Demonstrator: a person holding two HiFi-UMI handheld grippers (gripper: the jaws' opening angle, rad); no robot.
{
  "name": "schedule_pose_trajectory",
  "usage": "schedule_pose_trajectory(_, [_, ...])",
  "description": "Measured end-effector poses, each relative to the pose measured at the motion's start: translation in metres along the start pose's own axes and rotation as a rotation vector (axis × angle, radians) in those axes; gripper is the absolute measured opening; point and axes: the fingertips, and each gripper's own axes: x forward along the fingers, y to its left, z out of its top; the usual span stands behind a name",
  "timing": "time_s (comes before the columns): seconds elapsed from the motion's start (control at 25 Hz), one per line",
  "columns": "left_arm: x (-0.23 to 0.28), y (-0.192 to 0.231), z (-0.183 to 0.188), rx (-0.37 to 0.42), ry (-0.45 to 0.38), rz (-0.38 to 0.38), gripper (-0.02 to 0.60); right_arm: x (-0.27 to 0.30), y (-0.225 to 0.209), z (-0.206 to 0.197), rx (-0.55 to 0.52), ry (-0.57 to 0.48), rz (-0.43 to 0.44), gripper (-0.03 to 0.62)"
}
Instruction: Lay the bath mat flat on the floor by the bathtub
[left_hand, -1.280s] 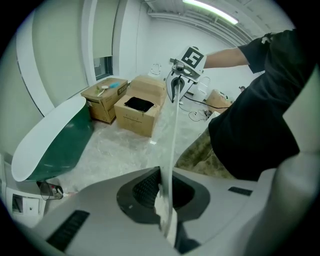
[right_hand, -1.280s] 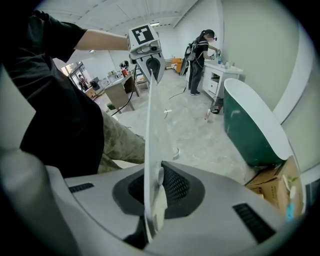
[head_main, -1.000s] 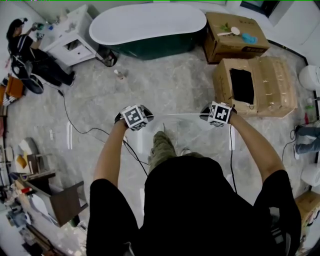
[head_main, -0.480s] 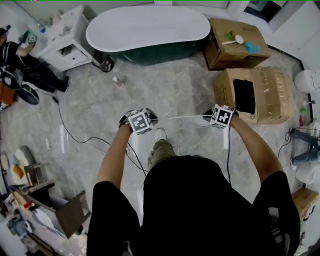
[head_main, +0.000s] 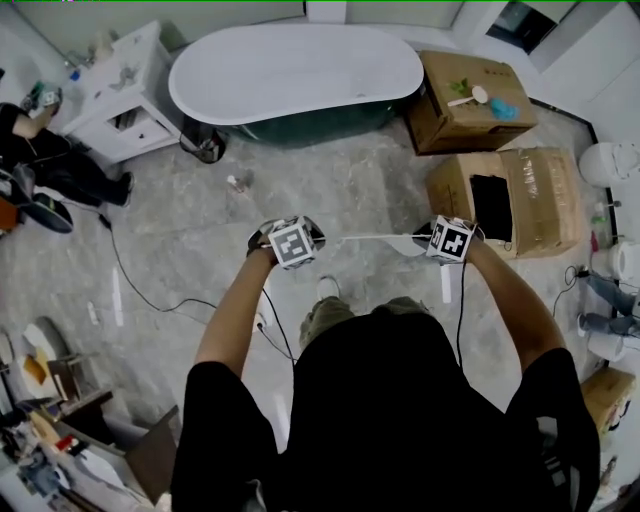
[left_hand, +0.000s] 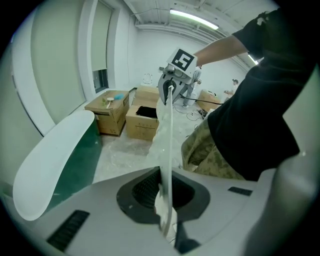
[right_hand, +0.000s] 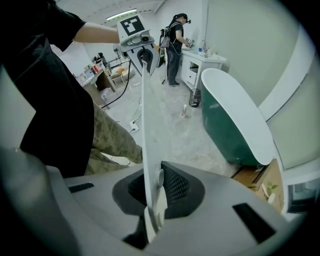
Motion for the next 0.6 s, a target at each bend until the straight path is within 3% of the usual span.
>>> schedule_pose_trajectory(0.28, [-0.013,0.039,-0.003,-0.021,-0.008,0.049,0.025,-0.001,-0.026,0.02,-0.032,-0.009,-0.01,0.029])
schedule_pose_trajectory(0.6, [-0.017,0.086,-0.008,-0.104,-0.007,0.081,0.025,0.011,-0.086,0.04,-0.038,-0.063,-0.031,0.028])
